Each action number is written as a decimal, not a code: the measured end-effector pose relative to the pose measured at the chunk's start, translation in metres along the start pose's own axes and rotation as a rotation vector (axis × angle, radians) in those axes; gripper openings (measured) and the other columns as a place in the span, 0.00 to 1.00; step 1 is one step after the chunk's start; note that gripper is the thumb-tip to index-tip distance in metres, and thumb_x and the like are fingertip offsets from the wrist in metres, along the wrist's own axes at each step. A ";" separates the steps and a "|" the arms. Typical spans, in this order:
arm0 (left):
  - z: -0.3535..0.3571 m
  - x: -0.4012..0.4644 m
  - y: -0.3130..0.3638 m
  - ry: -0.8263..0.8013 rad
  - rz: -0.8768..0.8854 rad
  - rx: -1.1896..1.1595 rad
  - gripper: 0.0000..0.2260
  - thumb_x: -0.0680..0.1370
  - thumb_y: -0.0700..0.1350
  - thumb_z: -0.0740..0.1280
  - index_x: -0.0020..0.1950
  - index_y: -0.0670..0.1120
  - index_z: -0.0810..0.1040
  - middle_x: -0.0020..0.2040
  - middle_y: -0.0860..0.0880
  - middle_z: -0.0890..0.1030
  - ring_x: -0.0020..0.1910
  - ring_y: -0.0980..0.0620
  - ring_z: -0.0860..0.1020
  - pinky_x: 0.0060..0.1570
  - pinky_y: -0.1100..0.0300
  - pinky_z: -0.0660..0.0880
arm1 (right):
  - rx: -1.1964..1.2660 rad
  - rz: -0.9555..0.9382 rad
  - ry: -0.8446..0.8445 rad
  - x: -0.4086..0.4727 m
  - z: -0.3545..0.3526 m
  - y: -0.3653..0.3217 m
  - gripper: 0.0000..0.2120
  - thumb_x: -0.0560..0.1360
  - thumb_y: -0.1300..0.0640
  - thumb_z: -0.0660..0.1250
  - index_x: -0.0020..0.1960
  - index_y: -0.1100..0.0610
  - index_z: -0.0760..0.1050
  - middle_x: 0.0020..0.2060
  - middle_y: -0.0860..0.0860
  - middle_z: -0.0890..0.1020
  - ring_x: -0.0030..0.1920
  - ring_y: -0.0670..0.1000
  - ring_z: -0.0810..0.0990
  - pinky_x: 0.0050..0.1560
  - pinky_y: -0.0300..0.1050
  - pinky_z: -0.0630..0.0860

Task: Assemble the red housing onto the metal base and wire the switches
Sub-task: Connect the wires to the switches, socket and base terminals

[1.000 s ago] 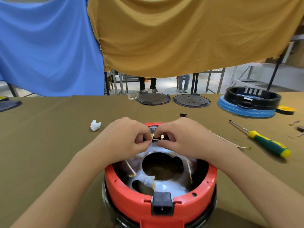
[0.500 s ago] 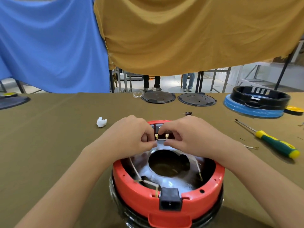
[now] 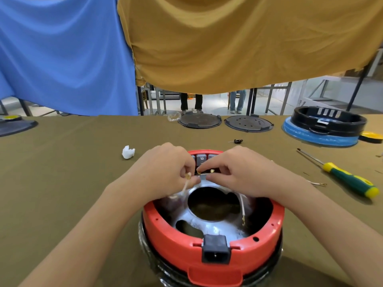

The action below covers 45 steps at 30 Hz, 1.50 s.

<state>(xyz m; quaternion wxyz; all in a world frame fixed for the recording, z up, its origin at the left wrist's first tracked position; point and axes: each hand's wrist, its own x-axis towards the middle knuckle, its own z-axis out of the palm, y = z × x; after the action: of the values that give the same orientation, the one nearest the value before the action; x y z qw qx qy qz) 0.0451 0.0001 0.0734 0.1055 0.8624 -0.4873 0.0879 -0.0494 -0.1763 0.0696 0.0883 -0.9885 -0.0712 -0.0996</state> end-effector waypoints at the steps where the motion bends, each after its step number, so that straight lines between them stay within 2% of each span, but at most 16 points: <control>1: 0.000 0.000 0.000 -0.001 0.005 0.010 0.18 0.76 0.55 0.71 0.29 0.56 0.70 0.22 0.60 0.71 0.29 0.62 0.72 0.36 0.60 0.73 | -0.006 -0.006 -0.014 0.000 0.000 0.000 0.13 0.80 0.48 0.64 0.63 0.40 0.78 0.23 0.29 0.73 0.33 0.29 0.72 0.30 0.34 0.60; 4: 0.000 -0.001 0.001 0.001 -0.001 0.058 0.17 0.77 0.54 0.70 0.30 0.54 0.71 0.23 0.59 0.72 0.31 0.59 0.74 0.32 0.63 0.67 | -0.055 -0.017 -0.008 0.002 0.002 0.000 0.14 0.80 0.47 0.64 0.63 0.37 0.78 0.23 0.36 0.72 0.30 0.34 0.71 0.31 0.33 0.59; 6: -0.002 -0.002 0.002 -0.008 -0.008 0.064 0.17 0.77 0.54 0.70 0.30 0.53 0.70 0.25 0.59 0.73 0.34 0.57 0.76 0.34 0.61 0.70 | -0.115 -0.042 -0.007 0.003 0.000 -0.002 0.14 0.80 0.46 0.62 0.64 0.36 0.76 0.33 0.34 0.75 0.33 0.38 0.69 0.32 0.33 0.59; 8: -0.003 -0.003 0.003 -0.008 -0.028 0.064 0.18 0.77 0.55 0.70 0.30 0.53 0.70 0.28 0.58 0.76 0.37 0.56 0.78 0.36 0.59 0.71 | -0.195 -0.074 -0.021 0.004 -0.001 -0.005 0.15 0.82 0.45 0.59 0.67 0.35 0.74 0.46 0.40 0.79 0.40 0.42 0.70 0.33 0.37 0.61; 9: -0.003 -0.003 0.003 0.000 -0.047 0.073 0.18 0.77 0.56 0.70 0.30 0.53 0.70 0.30 0.57 0.78 0.39 0.55 0.79 0.37 0.59 0.69 | -0.235 -0.087 -0.035 0.004 -0.001 -0.007 0.15 0.82 0.44 0.58 0.67 0.35 0.73 0.47 0.43 0.77 0.40 0.45 0.71 0.33 0.40 0.60; 12: -0.003 -0.003 0.001 -0.002 -0.075 0.070 0.19 0.75 0.59 0.70 0.29 0.53 0.71 0.32 0.56 0.80 0.39 0.54 0.80 0.41 0.56 0.74 | -0.318 -0.119 -0.082 0.011 -0.003 -0.012 0.16 0.82 0.46 0.58 0.68 0.37 0.72 0.43 0.45 0.65 0.32 0.45 0.64 0.30 0.41 0.57; 14: -0.003 -0.003 0.000 0.008 -0.079 0.064 0.18 0.74 0.58 0.71 0.29 0.53 0.71 0.30 0.56 0.79 0.37 0.54 0.79 0.41 0.57 0.77 | -0.337 -0.132 -0.098 0.018 -0.008 -0.012 0.16 0.81 0.49 0.59 0.67 0.38 0.74 0.38 0.43 0.62 0.33 0.45 0.63 0.29 0.40 0.56; 16: -0.003 -0.002 -0.002 0.028 -0.096 0.087 0.17 0.74 0.57 0.71 0.29 0.53 0.71 0.31 0.55 0.79 0.38 0.53 0.79 0.40 0.57 0.76 | -0.305 -0.132 -0.077 0.025 -0.012 -0.012 0.15 0.80 0.50 0.61 0.64 0.38 0.76 0.35 0.41 0.63 0.33 0.42 0.64 0.30 0.40 0.56; 20: 0.001 -0.002 -0.003 0.045 -0.105 0.067 0.15 0.73 0.55 0.71 0.30 0.53 0.72 0.30 0.58 0.78 0.39 0.55 0.78 0.41 0.58 0.76 | -0.139 -0.105 -0.095 0.023 -0.002 -0.013 0.16 0.79 0.52 0.63 0.62 0.38 0.79 0.29 0.37 0.72 0.34 0.41 0.73 0.34 0.42 0.65; 23: 0.002 -0.001 -0.003 0.029 -0.096 0.040 0.15 0.74 0.53 0.72 0.30 0.55 0.73 0.27 0.60 0.77 0.36 0.58 0.78 0.37 0.60 0.73 | -0.036 -0.083 -0.052 0.020 0.002 -0.007 0.15 0.78 0.53 0.64 0.60 0.40 0.80 0.25 0.26 0.71 0.30 0.33 0.71 0.33 0.39 0.64; 26: 0.002 0.000 -0.003 0.022 -0.084 0.009 0.14 0.74 0.52 0.73 0.30 0.54 0.75 0.28 0.59 0.78 0.35 0.59 0.78 0.41 0.56 0.78 | -0.008 -0.068 -0.019 0.018 0.004 -0.004 0.14 0.78 0.53 0.65 0.60 0.42 0.81 0.22 0.30 0.70 0.28 0.33 0.68 0.33 0.37 0.64; 29: 0.002 0.001 -0.003 0.005 -0.085 -0.036 0.14 0.74 0.50 0.73 0.30 0.55 0.75 0.27 0.58 0.79 0.33 0.59 0.78 0.43 0.53 0.79 | 0.018 -0.054 0.014 0.016 0.004 -0.004 0.13 0.77 0.52 0.66 0.60 0.42 0.81 0.25 0.31 0.73 0.29 0.36 0.71 0.32 0.39 0.65; 32: 0.003 0.001 -0.004 0.009 -0.067 -0.065 0.10 0.74 0.49 0.74 0.33 0.52 0.79 0.28 0.57 0.80 0.32 0.60 0.77 0.43 0.53 0.79 | 0.038 -0.048 0.066 0.015 0.003 -0.002 0.12 0.76 0.51 0.68 0.59 0.42 0.82 0.27 0.42 0.73 0.32 0.41 0.72 0.35 0.42 0.70; 36: 0.004 0.000 -0.006 0.028 -0.077 -0.091 0.09 0.74 0.49 0.75 0.35 0.52 0.80 0.27 0.56 0.79 0.32 0.58 0.77 0.42 0.53 0.78 | 0.062 -0.037 0.108 0.015 0.006 0.000 0.09 0.75 0.49 0.70 0.55 0.42 0.83 0.39 0.43 0.71 0.39 0.45 0.73 0.41 0.45 0.70; 39: 0.004 0.000 -0.006 0.025 -0.087 -0.104 0.09 0.74 0.51 0.74 0.35 0.52 0.80 0.26 0.57 0.78 0.32 0.59 0.77 0.42 0.54 0.77 | 0.093 -0.031 0.132 0.015 0.007 0.000 0.12 0.75 0.49 0.70 0.59 0.39 0.80 0.44 0.44 0.70 0.42 0.47 0.74 0.43 0.44 0.70; 45: 0.003 -0.001 -0.005 -0.002 -0.076 -0.107 0.09 0.76 0.51 0.73 0.37 0.53 0.81 0.30 0.56 0.81 0.33 0.58 0.78 0.43 0.53 0.78 | 0.082 -0.044 0.071 0.015 0.008 0.001 0.10 0.78 0.50 0.67 0.56 0.40 0.82 0.43 0.45 0.70 0.41 0.43 0.72 0.39 0.41 0.66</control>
<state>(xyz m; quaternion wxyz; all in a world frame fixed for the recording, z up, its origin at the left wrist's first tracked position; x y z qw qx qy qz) 0.0489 0.0023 0.0700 0.1543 0.8734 -0.4584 0.0569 -0.0335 -0.1740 0.0645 0.1288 -0.9782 -0.0936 -0.1335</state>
